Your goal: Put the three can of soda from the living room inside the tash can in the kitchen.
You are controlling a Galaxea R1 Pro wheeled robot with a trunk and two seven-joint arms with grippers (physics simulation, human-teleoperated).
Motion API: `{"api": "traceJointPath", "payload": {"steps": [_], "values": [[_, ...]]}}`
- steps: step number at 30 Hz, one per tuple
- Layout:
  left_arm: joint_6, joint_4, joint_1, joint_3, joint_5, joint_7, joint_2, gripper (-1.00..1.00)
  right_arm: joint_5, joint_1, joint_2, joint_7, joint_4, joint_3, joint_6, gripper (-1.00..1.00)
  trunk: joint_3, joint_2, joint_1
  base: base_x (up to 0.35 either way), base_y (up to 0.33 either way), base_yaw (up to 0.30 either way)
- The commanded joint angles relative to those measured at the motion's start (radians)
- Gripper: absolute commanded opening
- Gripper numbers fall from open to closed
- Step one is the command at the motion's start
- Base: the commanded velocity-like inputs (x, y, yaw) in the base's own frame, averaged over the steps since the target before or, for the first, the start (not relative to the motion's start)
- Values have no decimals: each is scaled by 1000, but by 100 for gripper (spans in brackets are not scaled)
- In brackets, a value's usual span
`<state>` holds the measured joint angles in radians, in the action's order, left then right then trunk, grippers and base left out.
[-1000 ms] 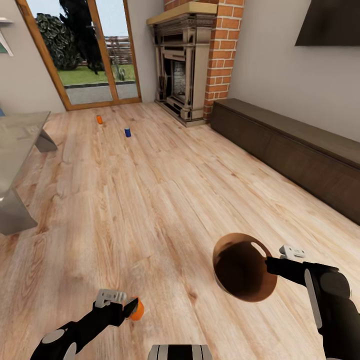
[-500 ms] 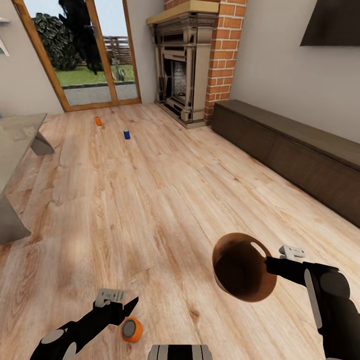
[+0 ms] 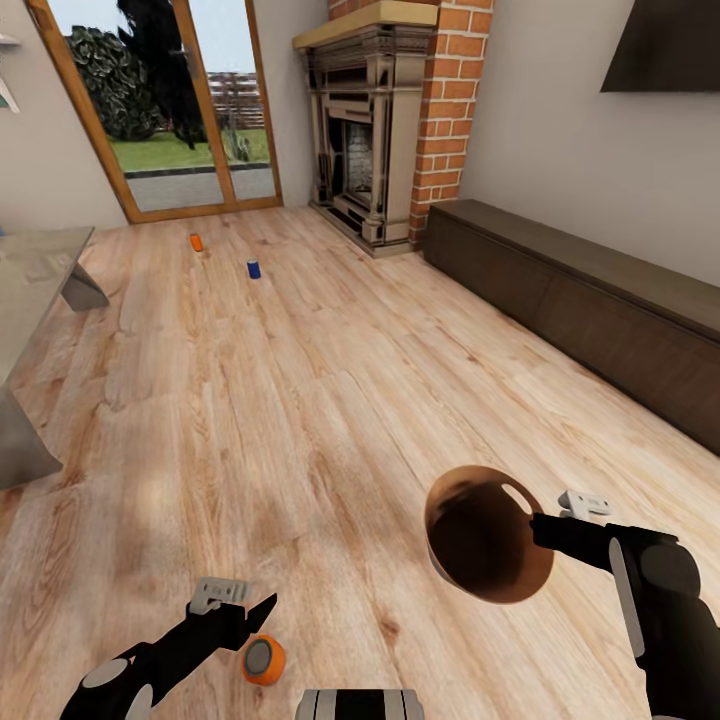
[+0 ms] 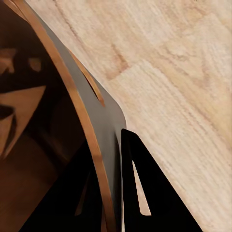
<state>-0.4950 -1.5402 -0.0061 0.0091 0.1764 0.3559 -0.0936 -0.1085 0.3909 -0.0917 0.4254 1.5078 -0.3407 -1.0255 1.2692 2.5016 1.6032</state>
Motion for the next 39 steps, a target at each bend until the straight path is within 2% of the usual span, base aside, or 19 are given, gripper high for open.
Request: {"api": "traceJointPath", "payload": {"steps": [1, 18, 39], "values": [[0, 0, 0, 0, 0, 0, 0, 100, 24, 0, 0, 7, 0, 0, -4, -100, 0, 0, 0, 0, 0, 45], [1, 0, 0, -1, 0, 0, 0, 100, 24, 0, 1, 7, 0, 0, -3, -100, 1, 0, 0, 0, 0, 12], [2, 0, 0, -1, 0, 0, 0, 100, 24, 0, 0, 7, 2, -4, -2, -100, 32, 0, 0, 0, 0, 0]]}}
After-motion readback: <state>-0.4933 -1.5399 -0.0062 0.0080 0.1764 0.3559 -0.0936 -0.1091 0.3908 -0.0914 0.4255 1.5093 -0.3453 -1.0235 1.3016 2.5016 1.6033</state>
